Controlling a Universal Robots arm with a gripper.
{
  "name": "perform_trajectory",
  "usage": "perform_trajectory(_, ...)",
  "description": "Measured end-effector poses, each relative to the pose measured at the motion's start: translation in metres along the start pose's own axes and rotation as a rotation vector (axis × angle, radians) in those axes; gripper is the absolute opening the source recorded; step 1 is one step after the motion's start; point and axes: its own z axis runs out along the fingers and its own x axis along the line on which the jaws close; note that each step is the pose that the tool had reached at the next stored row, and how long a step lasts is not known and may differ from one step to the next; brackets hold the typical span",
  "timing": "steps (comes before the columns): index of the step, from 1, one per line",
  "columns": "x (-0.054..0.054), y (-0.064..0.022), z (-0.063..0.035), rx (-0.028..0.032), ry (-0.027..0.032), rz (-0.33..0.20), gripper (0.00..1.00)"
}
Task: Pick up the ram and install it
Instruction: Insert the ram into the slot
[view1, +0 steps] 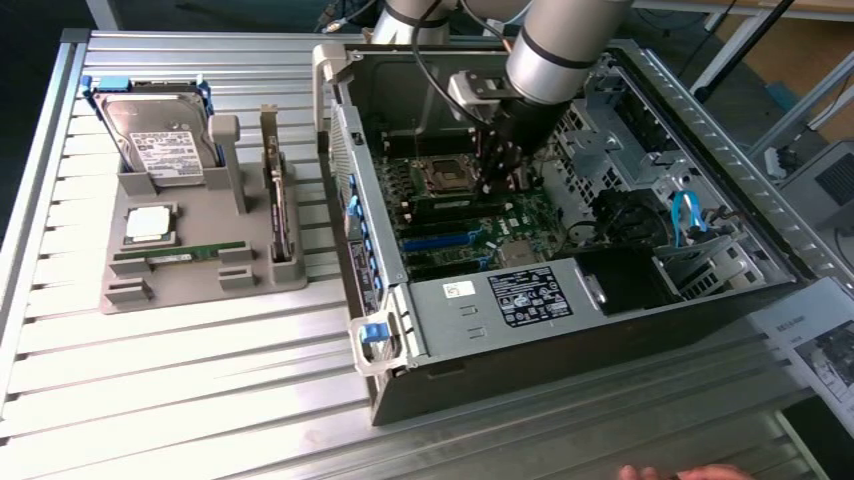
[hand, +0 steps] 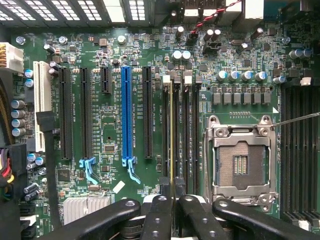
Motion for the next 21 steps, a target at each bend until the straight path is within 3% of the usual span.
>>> perform_trajectory(21,0.0016,-0.0001,0.0029,0.0,0.0,0.0,0.12)
